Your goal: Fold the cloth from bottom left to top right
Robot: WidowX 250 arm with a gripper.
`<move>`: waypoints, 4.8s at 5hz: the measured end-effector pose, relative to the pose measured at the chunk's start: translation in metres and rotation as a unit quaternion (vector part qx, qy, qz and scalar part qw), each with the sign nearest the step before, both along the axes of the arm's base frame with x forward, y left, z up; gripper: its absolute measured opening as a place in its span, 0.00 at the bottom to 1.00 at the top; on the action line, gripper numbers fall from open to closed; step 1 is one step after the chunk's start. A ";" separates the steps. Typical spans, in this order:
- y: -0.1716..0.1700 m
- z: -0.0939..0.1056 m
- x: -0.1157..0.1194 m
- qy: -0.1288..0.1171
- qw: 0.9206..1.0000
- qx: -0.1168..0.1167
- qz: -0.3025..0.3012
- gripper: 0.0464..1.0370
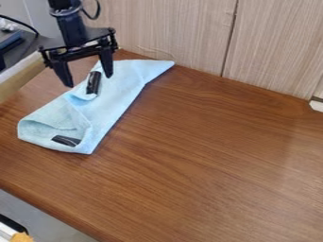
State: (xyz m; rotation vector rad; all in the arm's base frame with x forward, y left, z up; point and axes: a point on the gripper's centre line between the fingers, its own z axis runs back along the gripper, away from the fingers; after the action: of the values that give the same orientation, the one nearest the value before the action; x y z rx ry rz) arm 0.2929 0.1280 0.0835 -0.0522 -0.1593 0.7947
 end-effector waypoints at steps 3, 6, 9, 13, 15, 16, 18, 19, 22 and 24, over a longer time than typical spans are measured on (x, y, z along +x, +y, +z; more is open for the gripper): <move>0.008 -0.013 -0.069 -0.006 0.993 0.005 0.120 0.96; 0.013 -0.048 -0.077 0.027 0.986 0.035 0.160 0.96; 0.004 -0.071 -0.073 0.050 0.984 0.044 0.165 0.63; -0.001 -0.056 -0.074 0.025 0.989 0.025 0.141 0.04; 0.000 -0.018 -0.064 -0.028 0.989 0.002 0.148 0.04; -0.004 -0.003 -0.045 -0.047 0.989 -0.002 0.140 0.04; -0.023 0.001 0.022 -0.056 0.991 -0.013 0.120 0.04; -0.033 -0.012 0.046 -0.047 0.992 -0.015 0.116 0.04; -0.028 -0.059 0.086 -0.021 0.990 0.016 0.136 0.04; -0.029 -0.068 0.090 -0.012 0.990 0.019 0.138 0.07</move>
State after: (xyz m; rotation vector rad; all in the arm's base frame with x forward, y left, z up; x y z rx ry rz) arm 0.3829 0.0993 0.0156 -0.0038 -0.2078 1.0679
